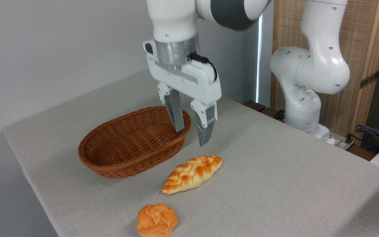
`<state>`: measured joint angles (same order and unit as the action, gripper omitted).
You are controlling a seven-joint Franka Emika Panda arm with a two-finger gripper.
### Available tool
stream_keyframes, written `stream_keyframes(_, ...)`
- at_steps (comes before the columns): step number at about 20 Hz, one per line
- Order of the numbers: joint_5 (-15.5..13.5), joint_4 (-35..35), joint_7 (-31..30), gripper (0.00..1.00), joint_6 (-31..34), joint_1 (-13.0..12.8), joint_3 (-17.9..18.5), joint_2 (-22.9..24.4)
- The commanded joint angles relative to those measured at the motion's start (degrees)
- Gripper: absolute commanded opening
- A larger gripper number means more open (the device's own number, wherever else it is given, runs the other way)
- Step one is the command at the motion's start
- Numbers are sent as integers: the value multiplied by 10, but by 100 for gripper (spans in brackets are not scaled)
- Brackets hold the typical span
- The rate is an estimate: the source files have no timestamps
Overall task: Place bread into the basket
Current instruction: 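Lower the open gripper over the middle of the braided roll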
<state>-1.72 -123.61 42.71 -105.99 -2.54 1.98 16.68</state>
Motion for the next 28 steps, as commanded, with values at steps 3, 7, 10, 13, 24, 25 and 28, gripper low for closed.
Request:
stream_keyframes(3,2,-83,20,100,-56,-5,7,21)
stream_keyframes(7,1,-92,20,100,-63,-4,7,15)
stream_keyframes(10,2,-118,25,100,-102,-4,7,12)
stream_keyframes(13,2,-128,26,100,-120,-5,7,6)
stream_keyframes(24,1,-140,25,100,-199,-7,7,-16)
stream_keyframes(25,1,-140,25,100,-201,-7,7,-18)
stream_keyframes(28,1,-141,25,100,-203,-7,7,-24)
